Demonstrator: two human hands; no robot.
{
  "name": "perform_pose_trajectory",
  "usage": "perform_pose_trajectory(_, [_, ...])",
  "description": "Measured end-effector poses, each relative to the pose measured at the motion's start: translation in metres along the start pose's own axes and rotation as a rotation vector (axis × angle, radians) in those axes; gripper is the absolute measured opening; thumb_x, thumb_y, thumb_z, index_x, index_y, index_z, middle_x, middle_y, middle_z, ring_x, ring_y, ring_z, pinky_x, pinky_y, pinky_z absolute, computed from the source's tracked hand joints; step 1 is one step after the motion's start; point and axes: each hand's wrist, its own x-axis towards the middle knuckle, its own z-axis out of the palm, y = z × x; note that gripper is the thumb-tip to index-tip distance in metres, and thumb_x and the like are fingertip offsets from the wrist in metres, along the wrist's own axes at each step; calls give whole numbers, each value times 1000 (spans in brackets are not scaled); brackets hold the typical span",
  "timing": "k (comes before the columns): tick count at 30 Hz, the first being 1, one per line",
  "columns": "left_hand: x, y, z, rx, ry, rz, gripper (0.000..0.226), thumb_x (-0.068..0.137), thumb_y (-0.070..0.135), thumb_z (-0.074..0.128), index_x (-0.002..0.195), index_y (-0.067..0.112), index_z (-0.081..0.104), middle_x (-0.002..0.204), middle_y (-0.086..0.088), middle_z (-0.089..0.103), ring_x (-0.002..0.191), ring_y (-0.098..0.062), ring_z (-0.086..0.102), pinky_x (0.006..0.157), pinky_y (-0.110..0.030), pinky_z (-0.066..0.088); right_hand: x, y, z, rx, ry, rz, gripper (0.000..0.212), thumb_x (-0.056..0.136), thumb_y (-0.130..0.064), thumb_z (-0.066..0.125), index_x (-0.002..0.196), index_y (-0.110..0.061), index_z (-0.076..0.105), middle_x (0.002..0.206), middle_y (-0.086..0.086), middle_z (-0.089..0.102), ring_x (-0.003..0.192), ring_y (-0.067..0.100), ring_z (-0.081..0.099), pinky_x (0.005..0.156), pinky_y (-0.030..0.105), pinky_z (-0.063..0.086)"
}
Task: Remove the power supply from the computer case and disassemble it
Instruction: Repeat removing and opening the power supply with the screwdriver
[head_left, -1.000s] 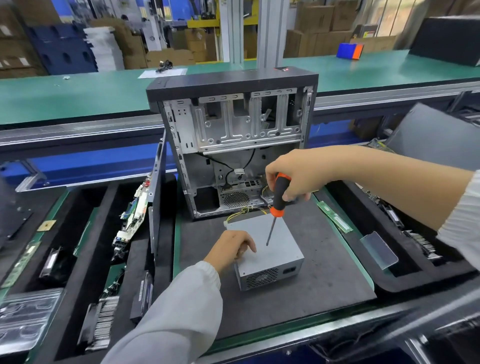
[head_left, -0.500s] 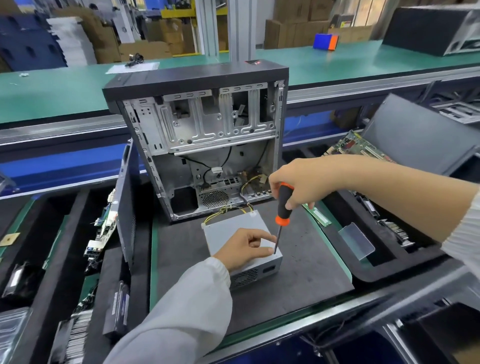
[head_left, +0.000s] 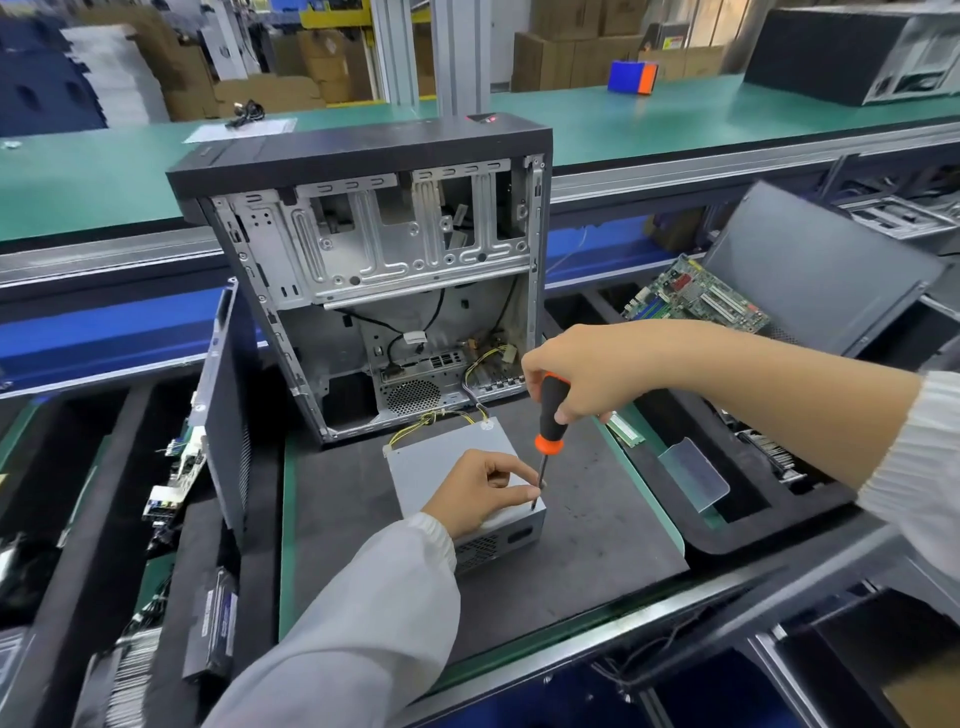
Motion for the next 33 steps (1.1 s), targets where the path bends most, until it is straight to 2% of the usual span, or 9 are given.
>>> perform_pose_trajectory(7, [6, 5, 11, 22, -8, -25, 10, 88, 9, 72, 94, 3, 75, 39, 17, 37, 43, -5, 23, 55, -12, 28, -4, 14, 2, 11, 10, -28, 16, 90, -13, 60, 102, -20, 51, 91, -4, 49, 63, 18, 66, 53, 22, 46])
perform_pose_trajectory(11, [3, 7, -4, 8, 40, -22, 6, 87, 12, 73, 91, 9, 75, 49, 10, 22, 51, -10, 18, 65, -28, 26, -4, 11, -7, 24, 66, -88, 16, 89, -13, 61, 99, -22, 52, 80, -10, 49, 61, 16, 66, 60, 27, 50])
perform_pose_trajectory(16, [-18, 10, -45, 74, 124, -19, 7, 86, 15, 74, 90, 10, 75, 50, 7, 25, 49, -9, 18, 52, -18, 20, 7, -23, -18, 4, 101, -161, 15, 90, -18, 61, 100, -23, 51, 82, -11, 47, 60, 14, 66, 56, 26, 46])
perform_pose_trajectory(19, [-45, 8, -70, 98, 187, -31, 6, 85, 18, 76, 86, 12, 74, 57, -8, 32, 52, -12, 21, 52, -19, 21, 17, -59, -17, -26, 105, -225, 18, 89, -19, 62, 105, -20, 54, 82, -7, 53, 58, 14, 65, 57, 27, 49])
perform_pose_trajectory(23, [-85, 4, -101, 103, 297, -68, 4, 85, 15, 76, 84, 12, 74, 50, 11, 28, 50, -8, 21, 51, -15, 21, 31, -108, -16, -114, 138, -322, 18, 86, -21, 63, 103, -19, 56, 79, -3, 60, 52, 8, 59, 57, 28, 50])
perform_pose_trajectory(25, [-103, 4, -113, 106, 349, -83, 7, 85, 14, 75, 80, 19, 74, 49, 14, 23, 50, -7, 21, 51, -16, 20, 36, -132, -16, -160, 181, -374, 17, 84, -25, 66, 97, -21, 57, 75, -8, 52, 61, 10, 56, 56, 28, 47])
perform_pose_trajectory(28, [-128, 7, -128, 133, 428, -106, 8, 87, 15, 73, 81, 21, 75, 51, 12, 22, 52, -9, 20, 51, -16, 20, 43, -162, -15, -157, 262, -437, 22, 77, -30, 70, 92, -18, 61, 85, -2, 60, 82, 19, 58, 70, 37, 54])
perform_pose_trajectory(31, [-151, 8, -143, 136, 550, -155, 9, 90, 21, 69, 86, 17, 76, 52, 11, 29, 54, -9, 25, 54, -17, 23, 50, -185, -14, -38, 327, -507, 21, 71, -26, 72, 88, -17, 63, 89, 0, 63, 86, 21, 60, 74, 40, 54])
perform_pose_trajectory(33, [-165, 7, -151, 132, 640, -194, 12, 91, 23, 67, 85, 18, 76, 59, -1, 37, 61, -14, 31, 62, -25, 27, 55, -197, -10, 28, 370, -557, 23, 71, -24, 72, 90, -17, 61, 88, -3, 61, 84, 19, 59, 72, 36, 53])
